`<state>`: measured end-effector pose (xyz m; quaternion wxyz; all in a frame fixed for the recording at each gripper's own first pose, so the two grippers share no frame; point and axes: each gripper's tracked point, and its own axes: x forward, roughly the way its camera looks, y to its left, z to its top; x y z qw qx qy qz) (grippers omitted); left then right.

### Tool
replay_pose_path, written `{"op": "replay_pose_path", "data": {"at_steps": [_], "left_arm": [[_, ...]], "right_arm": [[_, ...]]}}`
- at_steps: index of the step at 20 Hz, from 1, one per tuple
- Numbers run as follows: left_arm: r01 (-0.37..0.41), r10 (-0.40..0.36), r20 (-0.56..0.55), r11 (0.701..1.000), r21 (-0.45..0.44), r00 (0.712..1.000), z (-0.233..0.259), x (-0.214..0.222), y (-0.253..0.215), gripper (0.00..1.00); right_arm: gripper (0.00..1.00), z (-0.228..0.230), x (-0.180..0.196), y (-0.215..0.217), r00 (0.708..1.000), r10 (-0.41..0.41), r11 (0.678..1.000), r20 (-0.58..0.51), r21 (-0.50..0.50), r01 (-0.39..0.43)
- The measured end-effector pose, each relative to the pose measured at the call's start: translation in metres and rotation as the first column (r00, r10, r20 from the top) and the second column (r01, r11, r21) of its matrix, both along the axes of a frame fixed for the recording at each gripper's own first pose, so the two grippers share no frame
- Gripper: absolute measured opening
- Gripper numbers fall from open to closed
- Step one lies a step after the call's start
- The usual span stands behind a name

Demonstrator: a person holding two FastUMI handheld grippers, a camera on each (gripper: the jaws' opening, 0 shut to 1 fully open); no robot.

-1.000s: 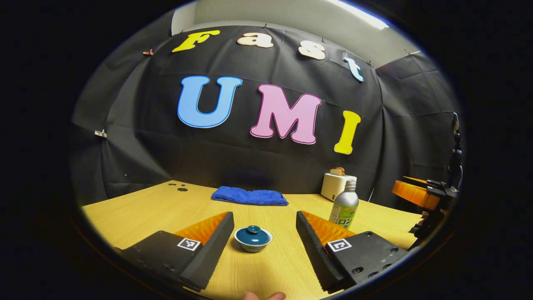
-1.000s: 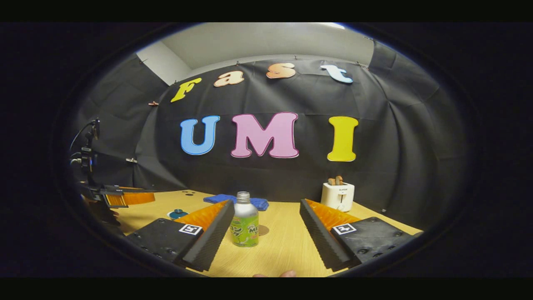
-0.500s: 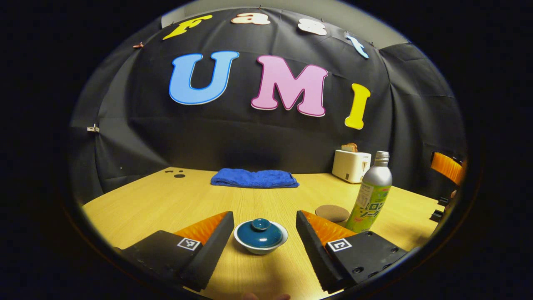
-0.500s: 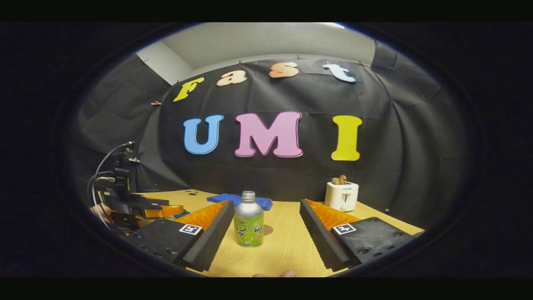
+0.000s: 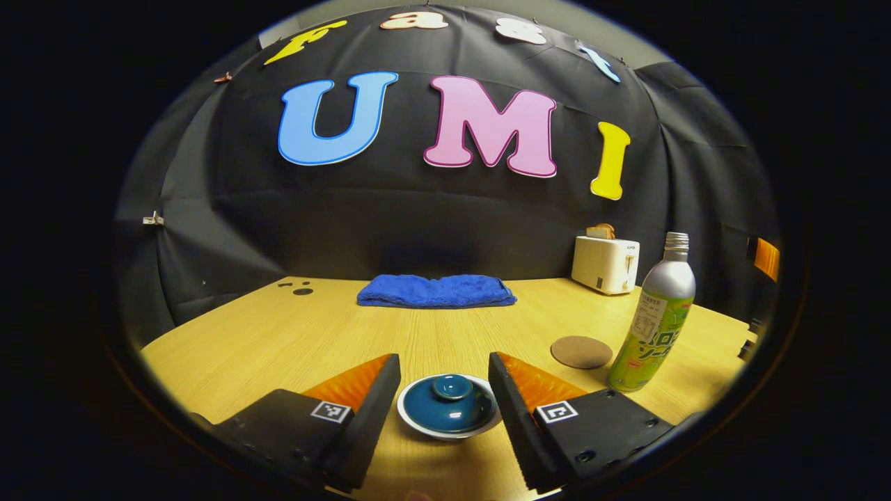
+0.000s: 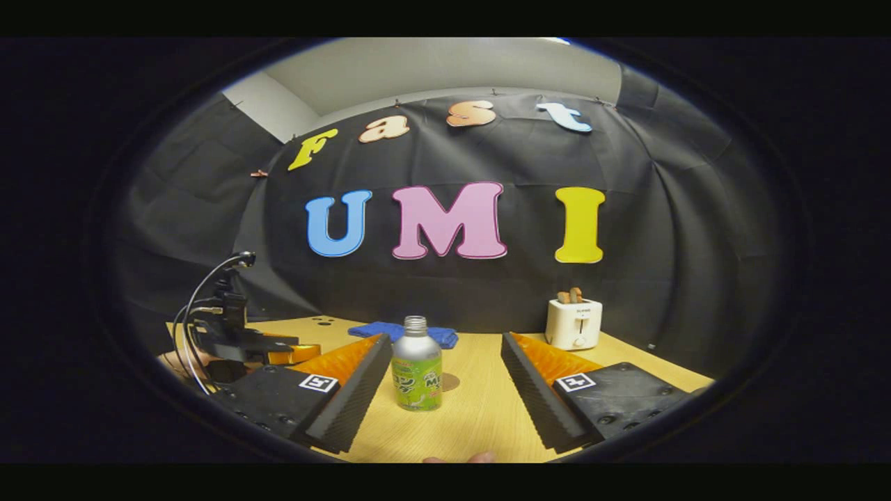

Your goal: Open the teacup lid with one hand, grasp the water bottle and pour water into the teacup with the other hand; after pouring, place the water bottle on the coaster and then close the teacup lid.

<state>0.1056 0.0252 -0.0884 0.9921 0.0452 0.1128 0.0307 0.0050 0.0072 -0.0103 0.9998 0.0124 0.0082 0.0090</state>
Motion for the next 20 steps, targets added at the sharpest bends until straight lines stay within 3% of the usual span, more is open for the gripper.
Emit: {"op": "replay_pose_path", "data": {"at_steps": [5, 9, 17, 20], "left_arm": [[0.015, -0.014, -0.037, 1.000, 0.013, 0.999, -0.007, 0.006, -0.006, 0.65], [0.006, -0.004, -0.068, 1.000, 0.024, 0.998, -0.013, 0.010, -0.006, 0.41], [0.013, -0.013, -0.003, 1.000, -0.022, 1.000, 0.003, 0.007, -0.010, 0.29], [0.014, -0.013, 0.057, 1.000, -0.015, 0.998, 0.026, -0.005, -0.011, 0.31]], "right_arm": [[0.97, 0.001, 0.000, 0.000, 1.000, 0.001, 1.000, 0.003, 0.001, -0.001], [0.98, 0.004, -0.001, -0.002, 1.000, -0.001, 1.000, 0.009, 0.009, 0.001], [0.98, -0.002, 0.001, -0.002, 1.000, 0.002, 1.000, -0.002, 0.015, -0.002], [0.97, -0.014, 0.006, 0.003, 1.000, 0.013, 1.000, -0.022, 0.022, -0.013]]}}
